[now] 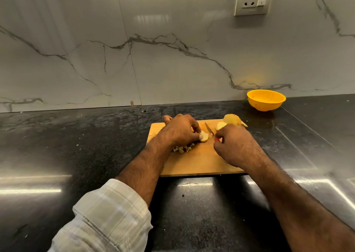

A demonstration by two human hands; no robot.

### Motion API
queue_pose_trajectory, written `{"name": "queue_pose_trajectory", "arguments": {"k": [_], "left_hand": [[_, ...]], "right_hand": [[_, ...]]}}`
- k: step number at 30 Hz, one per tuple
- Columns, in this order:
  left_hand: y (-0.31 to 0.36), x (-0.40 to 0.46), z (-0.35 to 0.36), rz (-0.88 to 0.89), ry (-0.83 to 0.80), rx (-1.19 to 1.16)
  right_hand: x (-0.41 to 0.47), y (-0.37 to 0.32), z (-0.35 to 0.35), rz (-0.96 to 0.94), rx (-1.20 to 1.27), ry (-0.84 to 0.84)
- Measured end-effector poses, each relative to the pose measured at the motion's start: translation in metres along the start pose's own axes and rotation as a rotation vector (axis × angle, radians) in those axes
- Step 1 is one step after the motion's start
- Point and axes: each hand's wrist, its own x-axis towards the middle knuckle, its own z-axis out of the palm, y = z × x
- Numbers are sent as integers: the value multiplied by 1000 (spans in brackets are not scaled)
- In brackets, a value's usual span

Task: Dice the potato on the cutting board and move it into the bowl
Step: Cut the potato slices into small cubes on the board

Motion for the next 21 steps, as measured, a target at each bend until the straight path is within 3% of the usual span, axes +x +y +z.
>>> {"name": "queue_pose_trajectory", "arguments": {"k": [21], "left_hand": [[11, -14, -10, 35, -79, 34]], "right_hand": [[2, -21, 4, 5, -89, -69]]}}
